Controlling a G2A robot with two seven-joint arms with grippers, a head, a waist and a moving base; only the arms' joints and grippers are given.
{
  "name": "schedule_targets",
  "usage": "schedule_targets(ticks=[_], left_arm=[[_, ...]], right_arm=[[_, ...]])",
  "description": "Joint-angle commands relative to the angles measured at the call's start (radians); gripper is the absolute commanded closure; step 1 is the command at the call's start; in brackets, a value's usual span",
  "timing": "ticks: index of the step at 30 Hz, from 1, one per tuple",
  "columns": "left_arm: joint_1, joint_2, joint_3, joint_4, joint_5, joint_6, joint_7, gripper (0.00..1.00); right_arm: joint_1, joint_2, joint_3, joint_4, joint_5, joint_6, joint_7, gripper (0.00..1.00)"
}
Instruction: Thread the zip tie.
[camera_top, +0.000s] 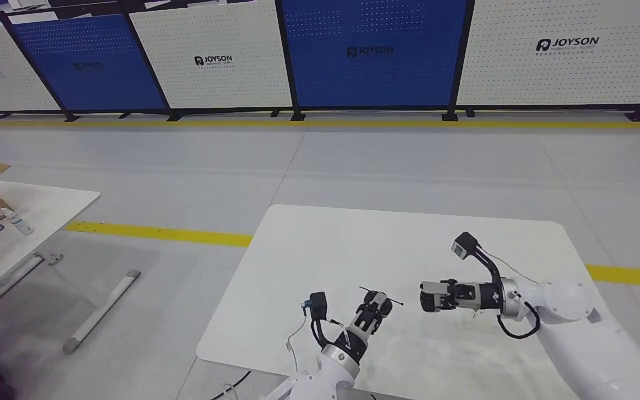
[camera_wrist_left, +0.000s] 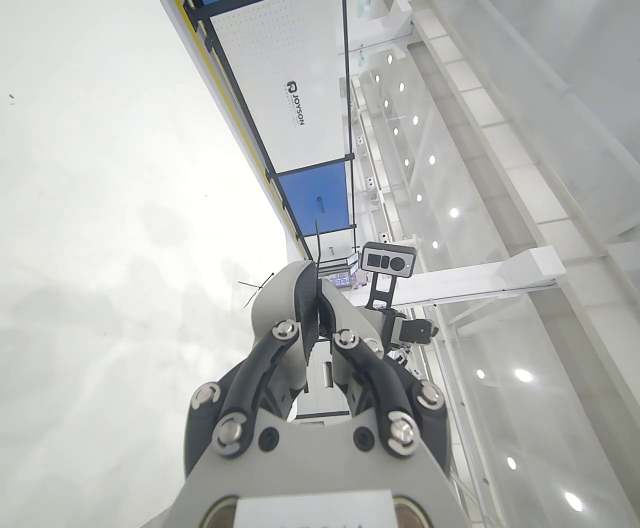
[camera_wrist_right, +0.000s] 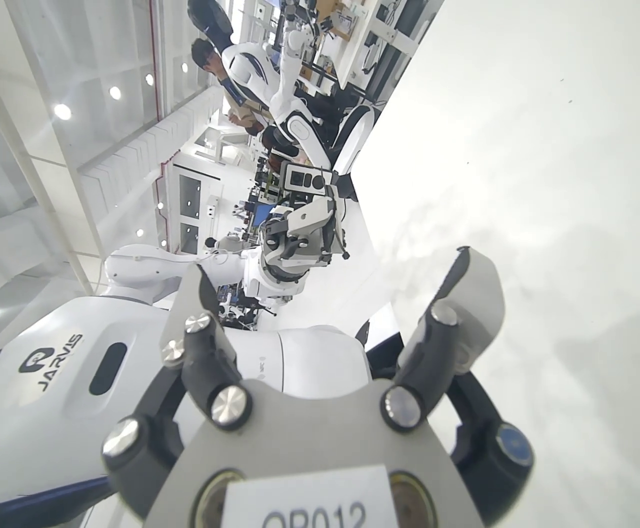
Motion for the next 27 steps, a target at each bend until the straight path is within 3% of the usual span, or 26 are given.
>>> schedule_targets(ticks=[1,5,17,20,23,26,27], left_arm=[[0.0,0.0,0.0,0.0,0.0,0.0,0.0,1.0],[0.0,0.0,0.0,0.0,0.0,0.0,0.0,1.0],[-0.005,-0.002,-0.006,-0.007,-0.006,-0.014,-0.003,1.0],[0.014,0.0,-0.025,-0.047,-0.022,-0.061,-0.009,1.0],[0.057,0.008,-0.054,-0.102,-0.024,-0.115,-0.034,1.0],[0.1,0.016,-0.082,-0.144,-0.012,-0.148,-0.054,1.0],[0.1,0.016,-0.082,-0.144,-0.012,-0.148,-0.054,1.0]], right_arm=[[-0.02,0.011,0.045,-0.008,0.025,-0.001,0.023,0.0],[-0.07,0.026,0.127,-0.028,0.061,-0.001,0.04,0.0],[-0.07,0.026,0.127,-0.028,0.061,-0.001,0.04,0.0],[-0.07,0.026,0.127,-0.028,0.061,-0.001,0.04,0.0],[-0.07,0.026,0.127,-0.028,0.061,-0.001,0.04,0.0],[-0.07,0.026,0.127,-0.028,0.061,-0.001,0.04,0.0],[-0.07,0.026,0.127,-0.028,0.061,-0.001,0.04,0.0]])
